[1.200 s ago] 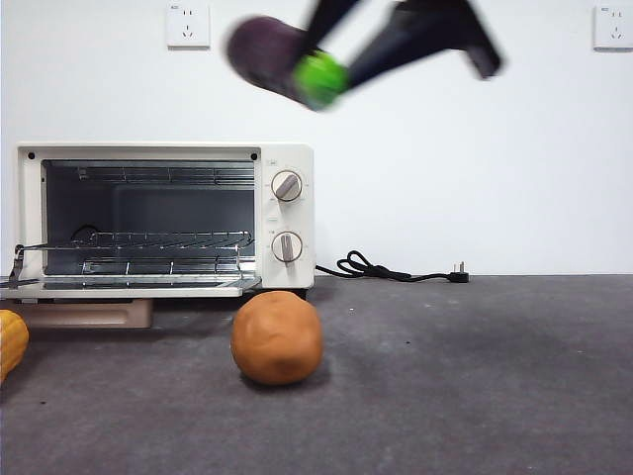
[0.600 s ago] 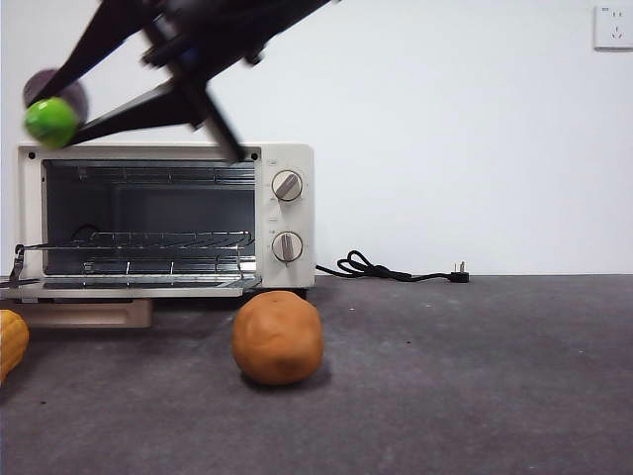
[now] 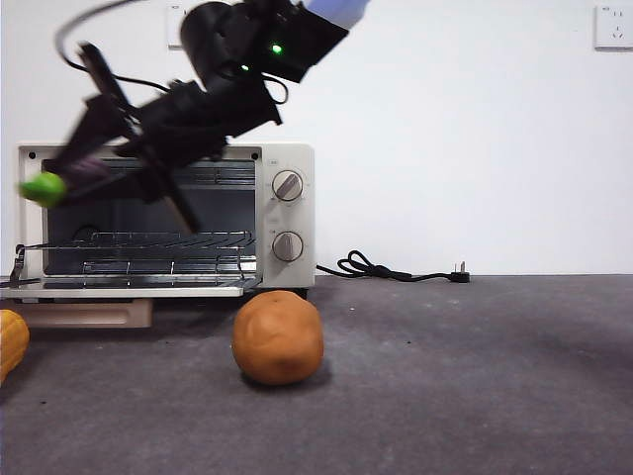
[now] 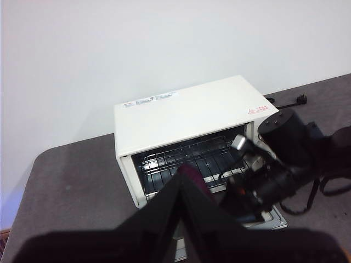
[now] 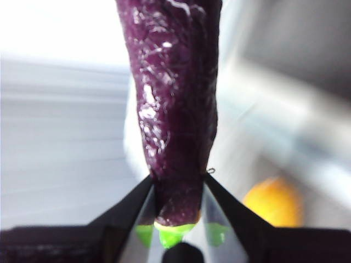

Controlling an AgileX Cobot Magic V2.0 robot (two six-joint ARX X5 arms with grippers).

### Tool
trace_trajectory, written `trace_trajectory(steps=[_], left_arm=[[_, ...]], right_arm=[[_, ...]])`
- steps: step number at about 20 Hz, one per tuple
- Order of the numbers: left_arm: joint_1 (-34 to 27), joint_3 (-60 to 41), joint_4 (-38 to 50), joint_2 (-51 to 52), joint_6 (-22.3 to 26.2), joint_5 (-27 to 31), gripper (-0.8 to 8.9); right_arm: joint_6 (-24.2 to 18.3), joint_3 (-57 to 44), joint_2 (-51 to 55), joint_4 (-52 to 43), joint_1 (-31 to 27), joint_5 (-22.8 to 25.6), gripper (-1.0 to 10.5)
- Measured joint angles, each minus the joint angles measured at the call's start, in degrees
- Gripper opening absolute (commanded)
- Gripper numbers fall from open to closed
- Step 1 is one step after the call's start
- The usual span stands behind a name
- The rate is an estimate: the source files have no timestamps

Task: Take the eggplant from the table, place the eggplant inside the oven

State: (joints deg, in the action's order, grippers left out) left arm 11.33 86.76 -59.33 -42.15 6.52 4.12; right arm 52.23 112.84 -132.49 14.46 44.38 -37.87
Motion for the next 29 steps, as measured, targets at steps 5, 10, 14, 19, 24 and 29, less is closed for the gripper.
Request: trace_trajectory(steps=[5,10,14,19,24,29], left_arm=[[0.0,0.0,0.0,0.0,0.37,0.0,-0.05],[0.0,0.0,-0.68,0.0,0.46,0.0,-0.05],[0.0,0.0,-1.92,0.0,0.52,0.0,-0.05],[0.0,0.0,-1.92,0.0,0.57,0.0,-0.05],[0.0,0.0,-1.92,0.0,0.96,0.0,-0.05],[0.0,0.0,-2.43,0.0,0.96,0.0,-0.05]], right_arm=[[7.41,0.02,-0.02,-1.77,-2.25,12.09,-0.1],[10.1,0.09,-0.02,-4.37,-1.86,23.89,-0.1],[10.56,0.09,-0.02,-5.11,-1.86,33.03,0.0],[10.93,0.09,-0.02,-5.18,-1.86,39.15,3.0],[10.97,0.09,-0.02,-7.28,-1.86,39.45,3.3],[10.97,0.09,-0.02,-7.72,-1.9,38.34,3.3]])
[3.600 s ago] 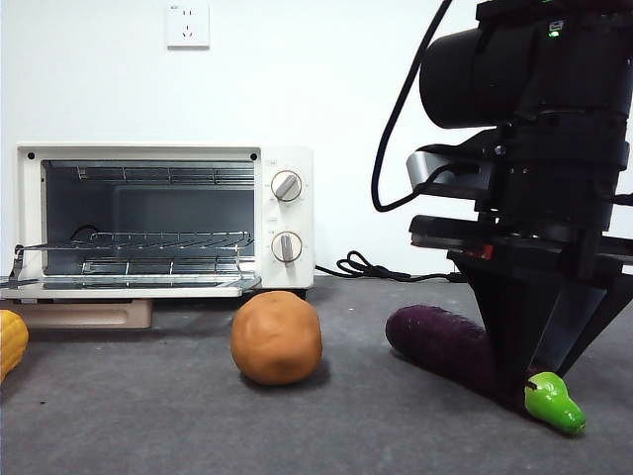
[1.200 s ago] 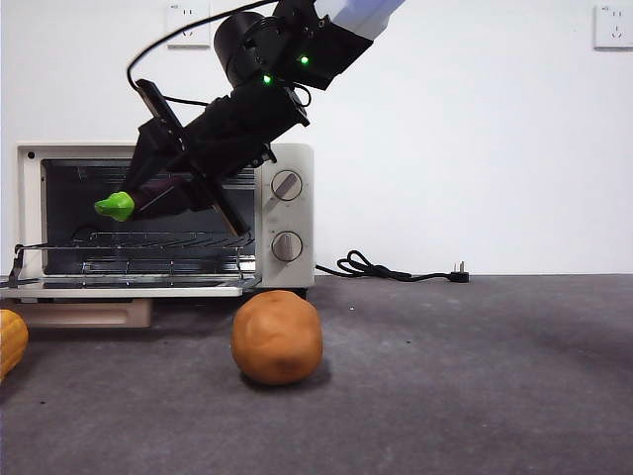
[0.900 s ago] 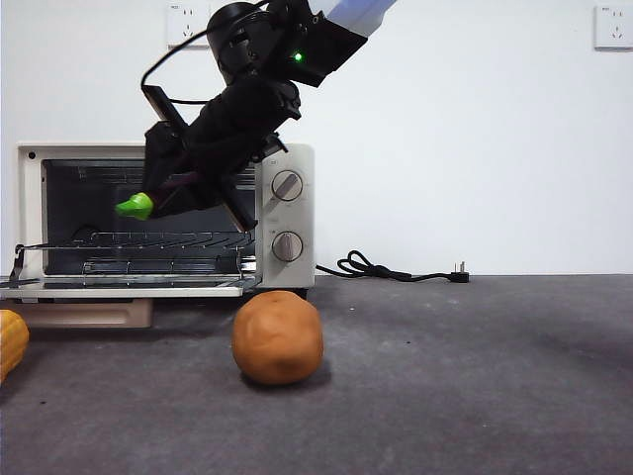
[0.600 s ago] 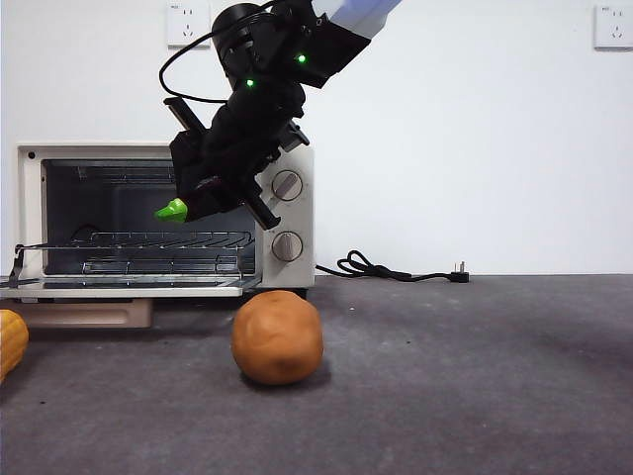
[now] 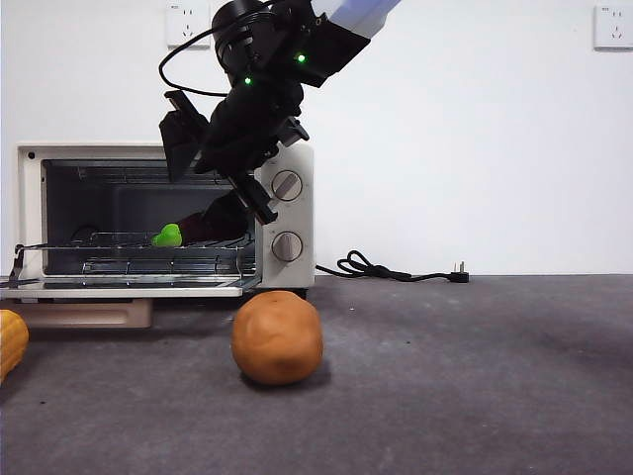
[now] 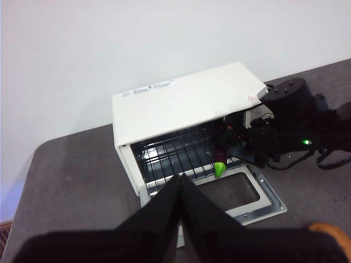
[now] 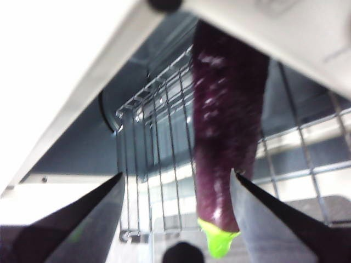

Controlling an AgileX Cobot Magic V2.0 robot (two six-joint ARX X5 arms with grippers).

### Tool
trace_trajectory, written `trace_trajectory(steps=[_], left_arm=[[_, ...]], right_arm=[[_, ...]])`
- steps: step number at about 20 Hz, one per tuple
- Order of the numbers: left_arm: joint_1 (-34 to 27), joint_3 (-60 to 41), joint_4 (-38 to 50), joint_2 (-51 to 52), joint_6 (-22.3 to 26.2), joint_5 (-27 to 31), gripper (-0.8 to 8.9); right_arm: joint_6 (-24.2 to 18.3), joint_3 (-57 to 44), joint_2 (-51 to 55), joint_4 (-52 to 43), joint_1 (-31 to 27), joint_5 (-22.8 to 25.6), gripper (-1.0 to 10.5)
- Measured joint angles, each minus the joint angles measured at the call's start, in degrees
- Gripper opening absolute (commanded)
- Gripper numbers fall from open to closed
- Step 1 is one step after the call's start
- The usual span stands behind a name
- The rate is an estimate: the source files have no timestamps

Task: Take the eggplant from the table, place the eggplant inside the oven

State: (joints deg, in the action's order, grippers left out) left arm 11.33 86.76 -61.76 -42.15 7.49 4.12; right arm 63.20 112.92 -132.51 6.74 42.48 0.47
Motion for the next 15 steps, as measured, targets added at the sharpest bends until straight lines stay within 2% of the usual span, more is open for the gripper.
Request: trace_trajectory(steps=[10,15], left_arm=[[2.01,0.0,-0.15,0.0,0.66,0.02,-0.05],[2.67,0.0,-0.13,0.0,1.07,0.02,-0.05]], right_arm=[[-1.36,0.0,0.17,3.56,0.98,-0.66,3.2],[-5.92,0.0,4.02,9.84,1.09,-0.63,3.2]])
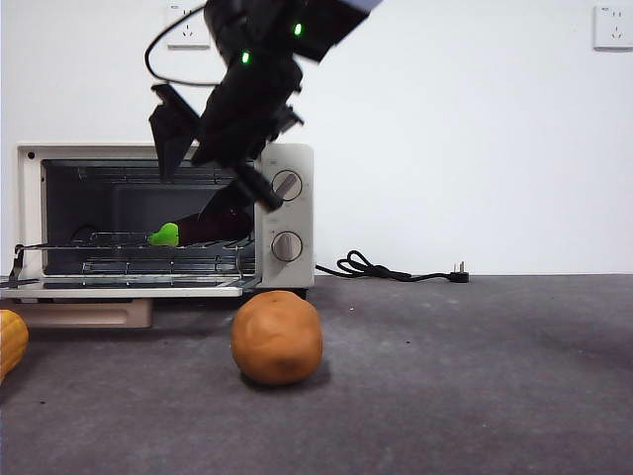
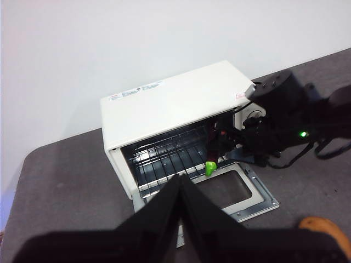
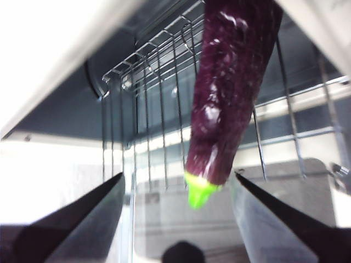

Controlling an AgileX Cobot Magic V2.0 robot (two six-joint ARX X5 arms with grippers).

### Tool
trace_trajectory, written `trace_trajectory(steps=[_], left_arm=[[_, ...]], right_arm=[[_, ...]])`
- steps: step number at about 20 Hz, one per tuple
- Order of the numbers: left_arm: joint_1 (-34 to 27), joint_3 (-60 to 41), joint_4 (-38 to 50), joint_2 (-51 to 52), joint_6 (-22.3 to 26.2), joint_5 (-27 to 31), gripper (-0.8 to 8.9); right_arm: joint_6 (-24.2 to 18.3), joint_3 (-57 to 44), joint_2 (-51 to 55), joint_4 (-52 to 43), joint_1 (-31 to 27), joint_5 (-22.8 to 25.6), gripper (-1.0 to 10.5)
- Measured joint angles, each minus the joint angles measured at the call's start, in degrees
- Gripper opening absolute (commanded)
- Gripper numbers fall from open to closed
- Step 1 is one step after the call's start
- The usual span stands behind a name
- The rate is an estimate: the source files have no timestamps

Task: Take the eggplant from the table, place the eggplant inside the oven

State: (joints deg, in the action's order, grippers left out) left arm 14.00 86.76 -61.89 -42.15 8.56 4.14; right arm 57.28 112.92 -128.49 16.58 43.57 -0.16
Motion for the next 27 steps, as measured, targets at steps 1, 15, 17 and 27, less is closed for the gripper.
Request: trace_trajectory(steps=[1,15,17,27], left_arm=[[0.07,0.0,0.0,0.0,0.0,-0.02,-0.05],[0.07,0.0,0.24,0.0,0.02,0.0,-0.05],[0.07,0.0,0.24,0.0,0.02,0.0,-0.05],[0.07,0.0,0.24,0.0,0.02,0.0,-0.05]], right_arm=[[-1.64,0.0,1.44,1.51,0.0,0.04,3.2],[-31.65,0.11,26.84,17.86,0.09,0.15,3.2],[-34.82,0.11,29.83,21.14,0.09,0.15,3.2],[-46.56,0.11,43.67,41.94,0.24,0.15,3.2]])
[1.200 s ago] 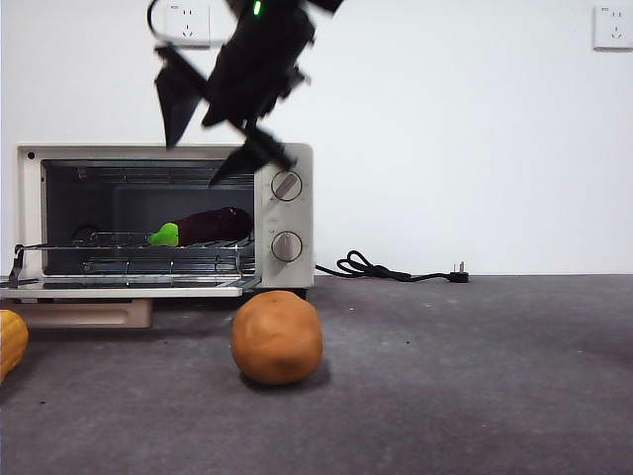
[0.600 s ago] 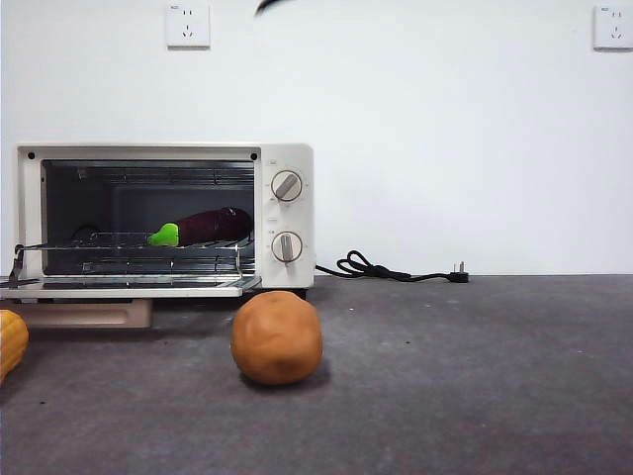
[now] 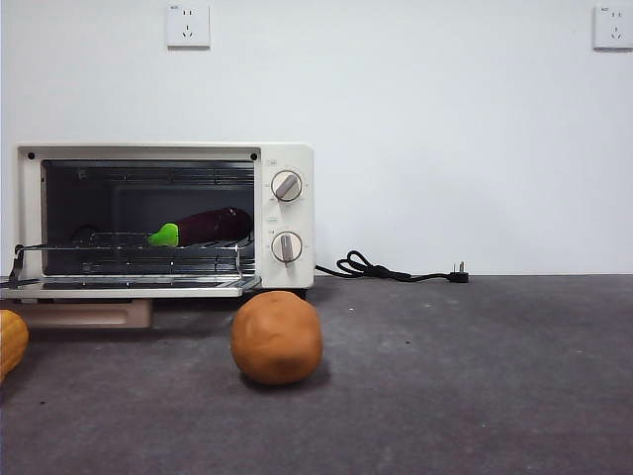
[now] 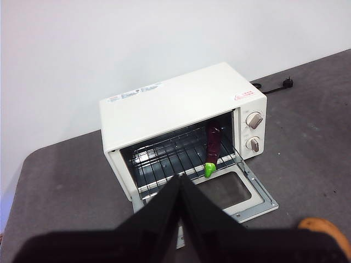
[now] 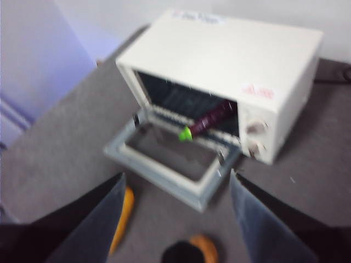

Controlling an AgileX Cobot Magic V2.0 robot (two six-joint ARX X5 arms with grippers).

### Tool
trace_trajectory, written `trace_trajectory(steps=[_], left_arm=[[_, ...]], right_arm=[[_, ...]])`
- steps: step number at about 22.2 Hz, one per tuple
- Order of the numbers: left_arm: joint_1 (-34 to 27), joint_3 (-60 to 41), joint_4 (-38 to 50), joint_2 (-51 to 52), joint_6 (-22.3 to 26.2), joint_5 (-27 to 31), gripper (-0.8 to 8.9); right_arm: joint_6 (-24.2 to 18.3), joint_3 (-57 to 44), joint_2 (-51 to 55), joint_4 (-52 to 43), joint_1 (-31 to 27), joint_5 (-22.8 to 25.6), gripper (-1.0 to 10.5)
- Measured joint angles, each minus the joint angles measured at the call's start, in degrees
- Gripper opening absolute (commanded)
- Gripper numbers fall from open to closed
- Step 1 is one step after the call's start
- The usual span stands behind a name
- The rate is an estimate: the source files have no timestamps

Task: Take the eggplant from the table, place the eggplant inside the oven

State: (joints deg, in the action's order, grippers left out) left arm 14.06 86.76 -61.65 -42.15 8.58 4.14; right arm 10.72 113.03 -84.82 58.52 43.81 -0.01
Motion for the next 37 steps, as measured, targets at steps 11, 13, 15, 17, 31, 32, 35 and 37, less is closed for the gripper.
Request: trace_trajectory(steps=[11,13,15,17,31,32,35,37], left_arm=[[0.0,0.0,-0.02,0.0,0.0,0.0,-0.05],[0.0,0.0,-0.02,0.0,-0.02,0.0,-0.05],[0.0,0.0,-0.02,0.0,0.0,0.0,-0.05],[0.0,0.0,-0.02,0.0,0.0,0.13,-0.05],[0.0,0.0,0.0,-5.29,1.44,4.72,-0.05],[-0.02,0.0,0.02,-5.9,1.46,4.74,-0.05],[-1.07,0.0,0.68,-7.54,1.49,5.38,-0.06],[-2.62,0.0,1.38,-8.66,1.49,6.6,-0.06]], right_arm=[[-3.89,0.0,7.78,14.78,0.0,-2.47,3.1],[-4.0,0.0,8.09,15.34,0.0,-2.93,3.1],[-4.13,0.0,8.13,16.22,0.0,-3.06,2.3],[-4.46,0.0,8.04,17.88,0.0,-3.28,1.1],[-7.56,0.0,8.04,18.95,0.0,-7.82,-0.1],[-7.63,0.0,8.09,18.95,0.0,-7.89,-0.1],[-7.87,0.0,8.28,18.95,0.0,-7.96,-0.1],[-8.44,0.0,8.59,18.95,0.0,-7.93,-0.1]])
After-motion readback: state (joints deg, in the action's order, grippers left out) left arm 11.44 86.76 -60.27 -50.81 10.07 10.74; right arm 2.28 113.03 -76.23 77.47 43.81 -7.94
